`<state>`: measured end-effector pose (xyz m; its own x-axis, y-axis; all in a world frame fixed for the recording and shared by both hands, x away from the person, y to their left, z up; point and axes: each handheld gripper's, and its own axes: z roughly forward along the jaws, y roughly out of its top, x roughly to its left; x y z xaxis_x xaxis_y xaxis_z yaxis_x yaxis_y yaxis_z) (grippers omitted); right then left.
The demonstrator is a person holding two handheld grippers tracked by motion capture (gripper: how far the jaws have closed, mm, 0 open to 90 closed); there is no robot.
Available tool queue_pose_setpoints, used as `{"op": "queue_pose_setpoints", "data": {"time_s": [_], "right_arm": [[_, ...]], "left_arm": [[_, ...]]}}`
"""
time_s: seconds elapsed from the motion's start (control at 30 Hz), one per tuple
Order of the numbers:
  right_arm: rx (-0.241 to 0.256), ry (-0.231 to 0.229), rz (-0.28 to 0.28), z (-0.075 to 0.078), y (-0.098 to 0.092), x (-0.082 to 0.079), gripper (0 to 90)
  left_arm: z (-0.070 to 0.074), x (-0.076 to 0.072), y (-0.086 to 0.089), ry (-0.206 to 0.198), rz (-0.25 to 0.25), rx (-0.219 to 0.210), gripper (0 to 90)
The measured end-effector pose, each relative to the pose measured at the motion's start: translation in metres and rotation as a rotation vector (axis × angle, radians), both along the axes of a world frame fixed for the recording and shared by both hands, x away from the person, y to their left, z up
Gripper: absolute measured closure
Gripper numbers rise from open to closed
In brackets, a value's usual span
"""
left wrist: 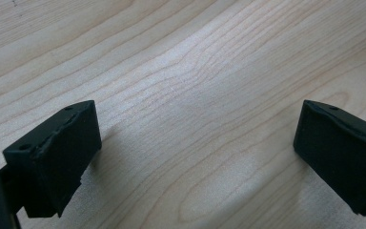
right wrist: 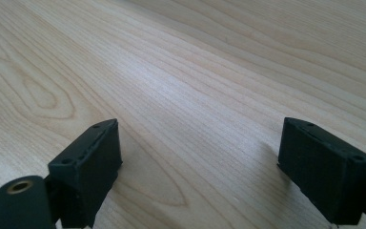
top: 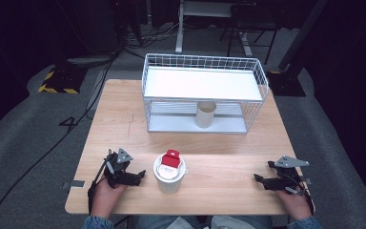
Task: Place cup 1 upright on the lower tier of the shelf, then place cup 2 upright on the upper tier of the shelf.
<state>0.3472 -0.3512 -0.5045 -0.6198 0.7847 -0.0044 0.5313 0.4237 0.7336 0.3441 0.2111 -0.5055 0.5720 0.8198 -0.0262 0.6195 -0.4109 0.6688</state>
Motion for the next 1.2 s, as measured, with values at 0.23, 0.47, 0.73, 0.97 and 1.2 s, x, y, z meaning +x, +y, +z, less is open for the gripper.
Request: {"op": "queue_pose_setpoints", "data": {"time_s": [0.23, 0.47, 0.73, 0.97, 1.2], "right_arm": [[-0.004, -0.001, -0.004, 0.0, 0.002, 0.002, 13.9], [-0.003, -0.001, -0.005, 0.0, 0.002, 0.002, 13.9], [0.001, 0.0, -0.007, 0.0, 0.002, 0.002, 13.9], [0.001, 0.0, -0.007, 0.0, 0.002, 0.002, 13.9], [0.0, 0.0, -0.008, 0.0, 0.002, 0.002, 13.9]], "left_arm": [[0.0, 0.0, 0.0, -0.008, -0.009, 0.003, 3.0], [0.0, -0.002, 0.0, -0.008, -0.008, 0.005, 3.8], [0.005, -0.006, 0.002, -0.019, -0.041, 0.014, 12.4], [0.022, -0.021, 0.002, -0.089, -0.057, -0.043, 13.5], [0.04, -0.052, -0.001, -0.181, -0.099, -0.08, 13.4]]}}
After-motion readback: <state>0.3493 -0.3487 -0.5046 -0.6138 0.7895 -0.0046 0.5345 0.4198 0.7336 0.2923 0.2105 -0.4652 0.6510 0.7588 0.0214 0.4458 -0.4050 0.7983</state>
